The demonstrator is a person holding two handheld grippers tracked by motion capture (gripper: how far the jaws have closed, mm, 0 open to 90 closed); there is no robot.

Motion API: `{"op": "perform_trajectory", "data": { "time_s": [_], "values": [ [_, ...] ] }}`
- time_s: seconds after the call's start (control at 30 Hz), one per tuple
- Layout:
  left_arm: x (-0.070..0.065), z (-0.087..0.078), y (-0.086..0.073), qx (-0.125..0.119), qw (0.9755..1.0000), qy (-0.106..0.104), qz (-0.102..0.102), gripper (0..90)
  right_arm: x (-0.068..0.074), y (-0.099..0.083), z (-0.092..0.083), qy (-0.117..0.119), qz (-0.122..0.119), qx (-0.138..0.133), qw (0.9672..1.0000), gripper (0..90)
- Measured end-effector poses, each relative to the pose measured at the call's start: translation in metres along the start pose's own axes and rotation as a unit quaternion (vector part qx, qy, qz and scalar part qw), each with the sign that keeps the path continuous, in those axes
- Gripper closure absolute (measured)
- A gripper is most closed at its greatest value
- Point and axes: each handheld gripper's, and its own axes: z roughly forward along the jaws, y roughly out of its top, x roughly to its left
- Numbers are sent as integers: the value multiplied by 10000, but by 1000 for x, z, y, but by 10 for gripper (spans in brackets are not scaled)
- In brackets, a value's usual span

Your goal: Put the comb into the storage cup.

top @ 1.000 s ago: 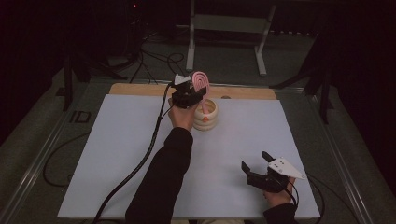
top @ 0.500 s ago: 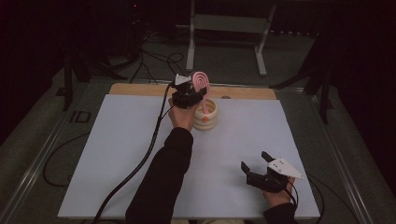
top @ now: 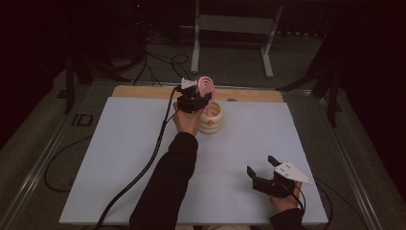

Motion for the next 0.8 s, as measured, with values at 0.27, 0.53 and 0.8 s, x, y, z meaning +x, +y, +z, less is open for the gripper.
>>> {"op": "perform_trajectory", "data": {
  "time_s": [0.27,0.53,0.8],
  "values": [
    [-3,4,-4,46,10000,-40,-27,639,-1,0,0,3,2,-6,10000,105],
    [-4,5,-7,81,9999,-84,-36,637,0,0,0,-3,-12,-3,10000,105],
    [-6,5,-8,77,9999,-130,-58,634,0,0,0,-11,-18,7,10000,105]
  ]
}}
